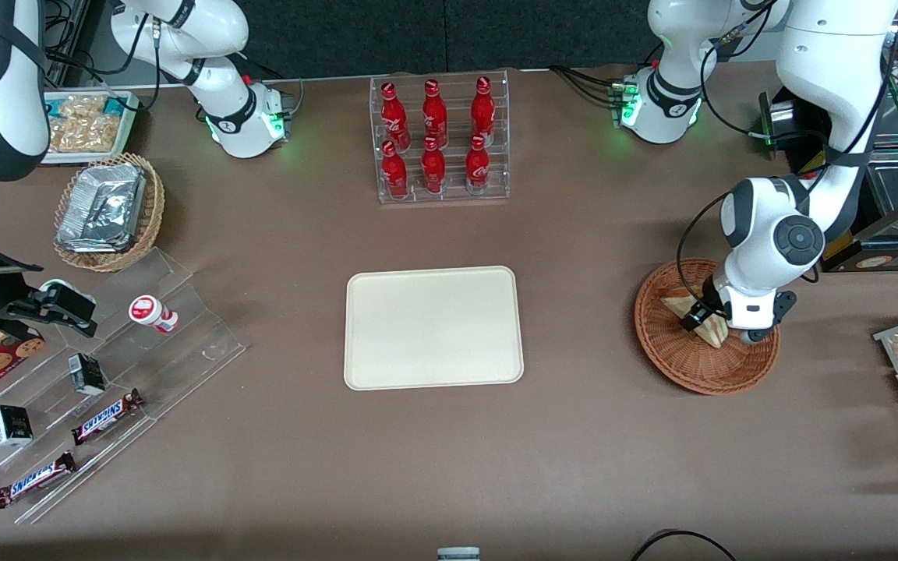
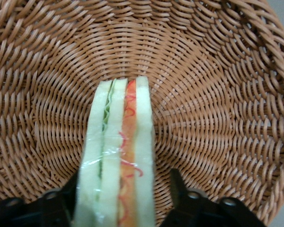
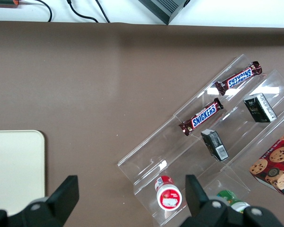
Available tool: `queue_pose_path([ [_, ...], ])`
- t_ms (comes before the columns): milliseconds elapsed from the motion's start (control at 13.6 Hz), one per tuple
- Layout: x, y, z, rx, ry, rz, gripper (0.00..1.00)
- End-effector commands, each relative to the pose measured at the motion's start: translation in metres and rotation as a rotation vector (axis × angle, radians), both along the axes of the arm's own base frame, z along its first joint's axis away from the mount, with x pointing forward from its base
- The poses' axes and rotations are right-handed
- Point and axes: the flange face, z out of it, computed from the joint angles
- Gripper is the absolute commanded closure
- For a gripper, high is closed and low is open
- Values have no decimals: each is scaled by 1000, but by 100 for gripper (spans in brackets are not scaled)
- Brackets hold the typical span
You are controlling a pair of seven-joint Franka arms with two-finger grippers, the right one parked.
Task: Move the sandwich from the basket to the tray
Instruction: 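Lower the left gripper and close it on the wrapped sandwich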
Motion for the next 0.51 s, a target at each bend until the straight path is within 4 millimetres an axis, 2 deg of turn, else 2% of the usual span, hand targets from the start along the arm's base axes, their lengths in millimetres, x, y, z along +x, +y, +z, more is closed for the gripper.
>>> queue_pose_path([
  [0, -3, -3, 1, -4, -15, 14, 81],
  [147, -1, -3, 5, -4, -16, 9, 96],
  [293, 2, -2, 13, -3, -29, -9, 99],
  [440, 13, -5, 46, 6, -20, -28, 99],
])
